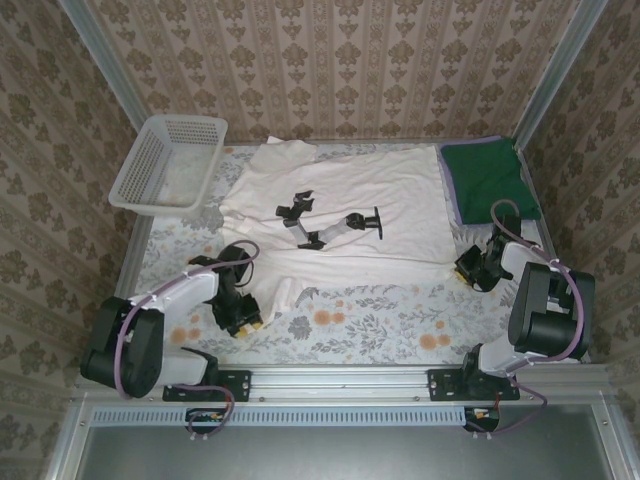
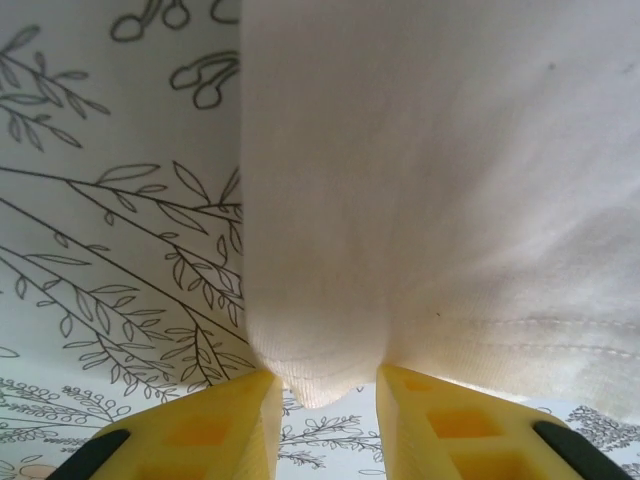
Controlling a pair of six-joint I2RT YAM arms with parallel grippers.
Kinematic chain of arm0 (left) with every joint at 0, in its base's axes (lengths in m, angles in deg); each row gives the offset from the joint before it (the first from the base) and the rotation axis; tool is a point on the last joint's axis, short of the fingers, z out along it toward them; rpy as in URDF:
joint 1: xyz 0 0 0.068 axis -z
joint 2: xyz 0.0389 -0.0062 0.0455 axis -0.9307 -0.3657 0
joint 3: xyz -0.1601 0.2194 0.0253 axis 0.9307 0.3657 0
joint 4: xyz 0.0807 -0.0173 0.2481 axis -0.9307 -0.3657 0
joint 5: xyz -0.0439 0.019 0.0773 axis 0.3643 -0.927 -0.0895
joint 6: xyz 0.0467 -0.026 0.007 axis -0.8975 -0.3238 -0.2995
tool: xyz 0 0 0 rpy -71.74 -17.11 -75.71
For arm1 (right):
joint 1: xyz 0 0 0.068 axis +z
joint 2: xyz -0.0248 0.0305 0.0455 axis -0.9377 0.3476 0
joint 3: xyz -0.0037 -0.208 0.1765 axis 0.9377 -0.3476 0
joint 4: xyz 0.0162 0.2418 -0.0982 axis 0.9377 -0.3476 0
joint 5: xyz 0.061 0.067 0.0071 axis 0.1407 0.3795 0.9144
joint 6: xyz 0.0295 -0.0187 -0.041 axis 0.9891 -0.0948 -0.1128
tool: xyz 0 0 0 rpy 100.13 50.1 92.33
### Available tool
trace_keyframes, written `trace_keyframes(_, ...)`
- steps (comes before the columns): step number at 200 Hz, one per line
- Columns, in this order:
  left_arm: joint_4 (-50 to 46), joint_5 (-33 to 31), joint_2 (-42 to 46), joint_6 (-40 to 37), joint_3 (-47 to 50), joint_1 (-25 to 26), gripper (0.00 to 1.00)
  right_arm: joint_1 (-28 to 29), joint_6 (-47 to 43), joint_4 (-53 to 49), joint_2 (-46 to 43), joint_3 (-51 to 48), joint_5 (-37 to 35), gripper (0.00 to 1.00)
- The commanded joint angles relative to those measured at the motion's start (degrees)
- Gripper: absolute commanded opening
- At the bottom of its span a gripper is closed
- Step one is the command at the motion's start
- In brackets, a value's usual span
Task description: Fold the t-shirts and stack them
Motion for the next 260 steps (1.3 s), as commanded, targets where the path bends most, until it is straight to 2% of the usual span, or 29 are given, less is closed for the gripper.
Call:
trace_keyframes(1, 0.51, -1.25, 0.26, 0.41, -0.09, -0.27, 0.31, 0.30, 0.68, 0.26, -1.20, -0.83, 0.82, 0.00)
trace_keyframes(29, 0.22, -2.47, 0.70, 0.50, 1.26, -0.32, 0.30, 0.36, 0.63, 0.19, -1.09, -0.65, 0.70, 0.00)
trace_keyframes(54, -0.52, -4.50, -0.09, -0.05, 1.59, -0.35, 0.24, 0.34, 0.48, 0.02, -1.00, -0.39, 0.53, 0.00)
trace_keyframes(100, -1.78, -7.39, 3.85, 2.07, 1.75, 0.15, 0.00, 0.39, 0.00, -0.74, -1.50, -0.37, -0.22, 0.00)
trace_keyframes(131, -7.66, -9.87, 6.94, 1.08, -2.08, 0.34, 0.00, 0.29, -0.70, -2.80, -2.81, -0.76, -2.19, 0.00)
trace_keyframes(160, -13.86, -8.14, 8.51, 1.03, -5.00, 1.60, 0.00, 0.38, -0.29, -3.64, -3.54, -2.43, -2.38, 0.00)
trace_keyframes(203, -25.54, -6.27, 13.65, 2.93, -9.17, 7.62, 0.00, 0.30, 1.23, -6.89, -6.45, -5.34, -1.45, 0.00)
trace_keyframes(260, -33.83, -7.18, 20.22, 4.04, -9.81, 7.97, 0.00, 0.35, 2.67, -14.69, -14.77, -7.80, -1.66, 0.00)
